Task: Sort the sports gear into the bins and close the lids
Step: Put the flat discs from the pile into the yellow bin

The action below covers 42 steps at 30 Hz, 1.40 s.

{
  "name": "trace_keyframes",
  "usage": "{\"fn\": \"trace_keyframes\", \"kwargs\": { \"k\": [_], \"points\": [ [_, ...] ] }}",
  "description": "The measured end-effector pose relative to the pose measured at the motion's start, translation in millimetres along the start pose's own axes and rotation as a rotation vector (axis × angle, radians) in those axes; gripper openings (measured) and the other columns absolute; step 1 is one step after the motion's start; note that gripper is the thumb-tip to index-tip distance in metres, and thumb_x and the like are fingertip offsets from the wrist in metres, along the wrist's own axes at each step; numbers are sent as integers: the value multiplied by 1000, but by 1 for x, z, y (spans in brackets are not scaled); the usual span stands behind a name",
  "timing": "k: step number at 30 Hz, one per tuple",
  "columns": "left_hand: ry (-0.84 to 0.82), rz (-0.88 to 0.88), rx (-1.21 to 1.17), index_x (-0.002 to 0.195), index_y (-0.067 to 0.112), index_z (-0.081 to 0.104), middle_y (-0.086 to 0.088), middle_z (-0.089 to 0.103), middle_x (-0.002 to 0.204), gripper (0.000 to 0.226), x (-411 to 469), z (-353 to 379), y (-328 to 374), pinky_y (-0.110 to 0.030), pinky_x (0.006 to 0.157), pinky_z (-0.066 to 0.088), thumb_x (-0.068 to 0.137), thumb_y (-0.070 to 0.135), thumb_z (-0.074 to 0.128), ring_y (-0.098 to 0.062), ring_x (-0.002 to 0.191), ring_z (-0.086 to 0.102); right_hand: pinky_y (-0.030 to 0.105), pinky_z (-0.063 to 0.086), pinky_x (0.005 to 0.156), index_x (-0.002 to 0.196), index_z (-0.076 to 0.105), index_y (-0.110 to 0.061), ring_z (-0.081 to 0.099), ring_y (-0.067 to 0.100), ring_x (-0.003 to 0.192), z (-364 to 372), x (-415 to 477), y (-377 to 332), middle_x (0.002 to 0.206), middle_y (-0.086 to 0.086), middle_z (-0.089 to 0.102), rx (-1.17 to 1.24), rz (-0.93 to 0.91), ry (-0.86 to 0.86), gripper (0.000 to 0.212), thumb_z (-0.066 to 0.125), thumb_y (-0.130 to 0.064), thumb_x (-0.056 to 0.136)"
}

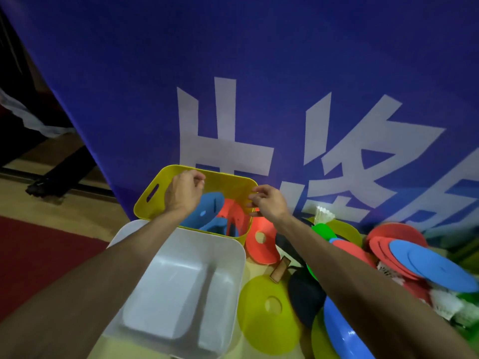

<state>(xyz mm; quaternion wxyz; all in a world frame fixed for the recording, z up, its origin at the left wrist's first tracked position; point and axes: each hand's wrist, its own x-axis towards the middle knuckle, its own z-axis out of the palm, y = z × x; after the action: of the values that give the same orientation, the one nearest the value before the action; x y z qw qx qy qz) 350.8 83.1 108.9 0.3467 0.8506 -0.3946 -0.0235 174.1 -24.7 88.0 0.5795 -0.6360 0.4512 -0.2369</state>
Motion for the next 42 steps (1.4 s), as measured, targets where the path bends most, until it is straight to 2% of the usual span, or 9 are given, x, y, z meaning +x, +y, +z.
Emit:
{"fn": "trace_keyframes", "kwargs": {
  "k": [4, 8, 14, 20, 24, 31, 35, 39, 42],
  "points": [
    [-61, 91, -63, 95, 18, 71, -1, 68, 101, 13, -9, 23, 27, -28, 76, 50, 87, 16, 62, -16, 82, 63, 34, 57, 62, 109, 56, -9, 64, 17, 75, -40, -1, 12, 94, 11, 62, -9, 26, 23, 18, 52, -3, 93],
    [-217, 247, -127, 102, 14, 70, -5, 62, 101, 19, -26, 55, 67, -16, 79, 41, 83, 11, 66, -9, 78, 53, 28, 52, 56, 104, 57, -9, 61, 17, 68, -86, -9, 25, 90, 11, 62, -39, 43, 44, 13, 53, -3, 93],
    [-467, 437, -88, 110, 16, 66, -4, 58, 106, 27, -65, 114, 130, -28, 95, 43, 83, 18, 67, -19, 102, 58, 25, 48, 62, 99, 61, -11, 59, 16, 67, -174, -28, 55, 85, 10, 64, -137, 59, 94, 13, 57, -3, 90],
    [-715, 527, 67, 113, 20, 63, -2, 57, 113, 29, -105, 187, 181, -35, 99, 41, 85, 27, 64, -19, 113, 54, 35, 53, 76, 95, 64, -21, 70, 23, 82, -268, -44, 108, 84, 7, 72, -328, 79, 142, 15, 60, -10, 86],
    [-853, 530, 171, 110, 24, 64, -2, 58, 113, 27, -135, 238, 204, -34, 99, 40, 84, 28, 63, -20, 114, 53, 12, 43, 60, 105, 66, -15, 64, 17, 80, -313, -60, 141, 89, 0, 68, -432, 92, 171, 20, 57, -10, 88],
    [-963, 531, 380, 123, 22, 59, -3, 57, 117, 39, -169, 308, 211, -34, 95, 43, 86, 34, 63, -21, 115, 52, 22, 46, 74, 108, 68, -14, 65, 20, 92, -358, -75, 189, 100, 5, 71, -481, 117, 148, 25, 53, -9, 88],
    [-951, 399, 347, 111, 23, 65, -3, 60, 117, 33, -173, 336, 222, -38, 97, 43, 83, 41, 65, -24, 116, 51, 31, 53, 72, 112, 65, -13, 66, 23, 89, -369, -74, 203, 102, 6, 70, -457, 133, 109, 24, 55, -11, 90],
    [-940, 321, 444, 98, 26, 62, -4, 54, 118, 42, -171, 355, 238, -41, 98, 40, 71, 56, 71, -27, 118, 45, 19, 48, 62, 112, 65, -14, 64, 21, 84, -376, -72, 216, 98, 4, 70, -468, 119, 108, 23, 54, -14, 92],
    [-946, 311, 558, 111, 20, 54, -9, 44, 127, 71, -175, 364, 248, -45, 100, 35, 61, 66, 73, -29, 123, 39, 18, 47, 65, 110, 65, -15, 64, 18, 87, -385, -73, 223, 98, 3, 70, -486, 116, 118, 22, 52, -14, 93]
  ]
}}
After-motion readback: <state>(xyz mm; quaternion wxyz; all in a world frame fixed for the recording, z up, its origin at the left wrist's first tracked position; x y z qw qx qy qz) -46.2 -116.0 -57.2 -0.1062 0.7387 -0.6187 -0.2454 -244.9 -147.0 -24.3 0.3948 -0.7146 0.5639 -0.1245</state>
